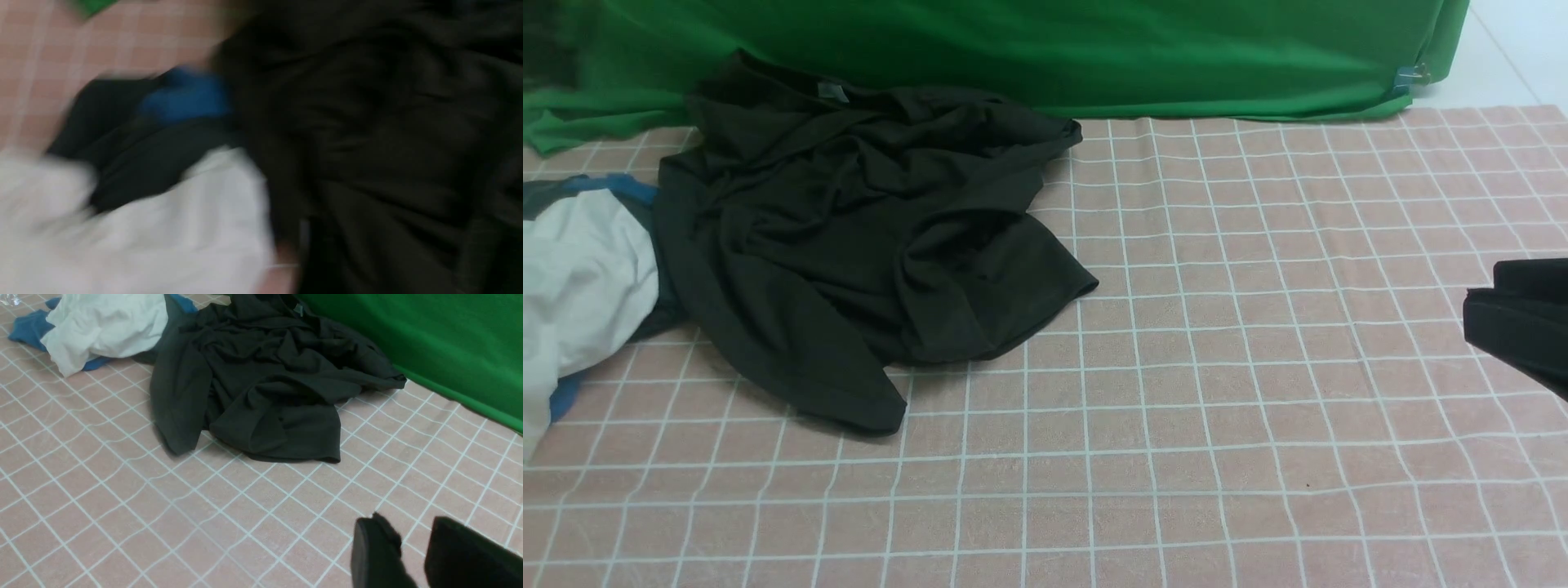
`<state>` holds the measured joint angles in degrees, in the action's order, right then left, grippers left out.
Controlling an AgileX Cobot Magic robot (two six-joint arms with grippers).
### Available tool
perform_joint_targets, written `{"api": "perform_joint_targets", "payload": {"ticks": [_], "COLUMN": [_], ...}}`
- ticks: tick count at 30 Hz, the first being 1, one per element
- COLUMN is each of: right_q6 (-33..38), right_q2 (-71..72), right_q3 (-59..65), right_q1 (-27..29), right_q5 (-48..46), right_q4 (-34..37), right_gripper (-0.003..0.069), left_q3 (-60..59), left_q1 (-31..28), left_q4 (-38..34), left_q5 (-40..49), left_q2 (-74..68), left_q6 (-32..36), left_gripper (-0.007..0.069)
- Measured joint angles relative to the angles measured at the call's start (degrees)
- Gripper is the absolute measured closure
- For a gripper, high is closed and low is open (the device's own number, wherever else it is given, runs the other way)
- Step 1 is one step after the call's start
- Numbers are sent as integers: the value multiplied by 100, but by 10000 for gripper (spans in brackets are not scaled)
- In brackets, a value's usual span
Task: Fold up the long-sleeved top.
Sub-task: Spread the long sleeves with your arms and place them on the tabletop
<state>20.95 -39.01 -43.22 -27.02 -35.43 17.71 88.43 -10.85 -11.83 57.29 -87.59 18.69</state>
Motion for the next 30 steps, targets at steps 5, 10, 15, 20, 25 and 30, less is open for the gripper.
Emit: {"api": "perform_joint_targets", "payload": {"ticks": [5, 10, 15, 20, 25, 30], "right_q6": [0, 1, 1, -42, -61, -147], "right_q2": [0, 0, 0, 0, 0, 0], "right_q3": [5, 5, 5, 5, 5, 5], "right_q1": [0, 0, 0, 0, 0, 0], "right_q5": [-19, -19, -24, -94, -208, -220], "right_q4": [0, 0, 0, 4, 11, 11], "right_gripper": [439, 439, 439, 439, 439, 439], "left_q3": [-502, -993, -979, -950, -932, -932], "left_q1": [1719, 2846, 2963, 2766, 2656, 2666], "left_q4": [8, 482, 850, 1672, 1544, 1238], "left_q5": [80, -197, -992, -2223, -3387, -3553], "left_q2": [-184, -988, -1758, -2196, -2608, -3097], "left_q6": [358, 849, 229, -1245, -1576, -1581], "left_gripper": [575, 537, 300, 23, -55, 169]}}
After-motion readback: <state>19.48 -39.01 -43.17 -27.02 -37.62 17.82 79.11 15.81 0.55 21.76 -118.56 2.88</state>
